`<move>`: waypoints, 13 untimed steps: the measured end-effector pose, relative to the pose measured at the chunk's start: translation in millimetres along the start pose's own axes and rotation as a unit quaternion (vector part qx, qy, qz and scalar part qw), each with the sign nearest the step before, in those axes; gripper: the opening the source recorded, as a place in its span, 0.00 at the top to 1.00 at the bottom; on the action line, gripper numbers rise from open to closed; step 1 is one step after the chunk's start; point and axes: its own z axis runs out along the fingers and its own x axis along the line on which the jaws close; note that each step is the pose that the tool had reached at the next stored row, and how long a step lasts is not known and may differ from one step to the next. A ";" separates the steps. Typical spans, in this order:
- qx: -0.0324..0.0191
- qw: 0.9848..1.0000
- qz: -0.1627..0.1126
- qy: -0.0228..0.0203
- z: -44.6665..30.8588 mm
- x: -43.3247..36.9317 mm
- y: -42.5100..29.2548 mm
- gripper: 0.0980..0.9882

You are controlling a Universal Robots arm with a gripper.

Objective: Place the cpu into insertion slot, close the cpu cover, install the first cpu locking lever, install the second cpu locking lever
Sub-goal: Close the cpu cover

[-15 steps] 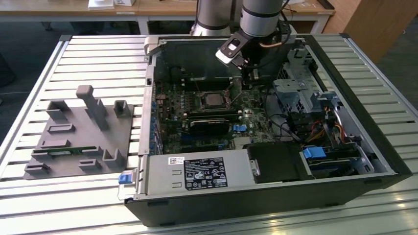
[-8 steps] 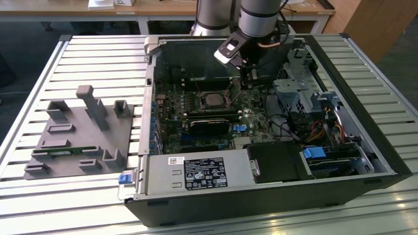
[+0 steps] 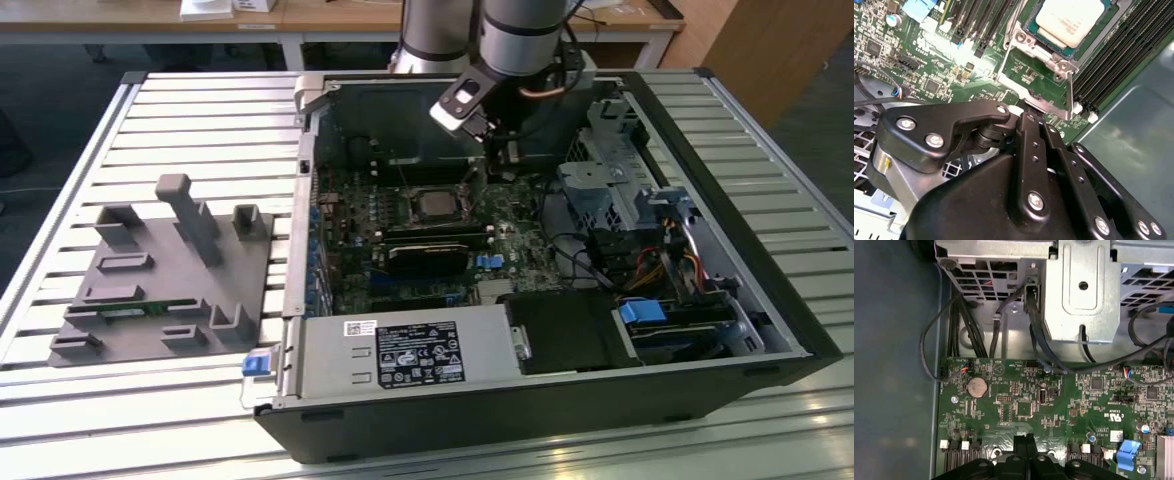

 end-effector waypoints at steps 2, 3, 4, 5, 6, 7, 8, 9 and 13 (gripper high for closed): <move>0.000 1.000 0.000 0.000 0.2 0.0 -1.7 0.99; 0.000 1.000 0.000 0.000 0.3 0.1 -2.8 0.99; 0.000 1.000 0.000 0.000 0.6 0.1 -3.9 0.99; 0.000 1.000 0.000 0.000 0.8 0.1 -5.4 0.99; 0.000 1.000 0.000 0.000 1.0 0.1 -6.9 0.99; 0.000 1.000 0.000 0.000 1.2 0.1 -8.5 0.99; 0.000 1.000 0.000 0.000 1.4 0.2 -10.1 0.99; 0.000 1.000 0.000 0.000 1.6 0.2 -11.6 0.99; 0.000 1.000 0.000 0.000 2.2 0.3 -20.9 0.99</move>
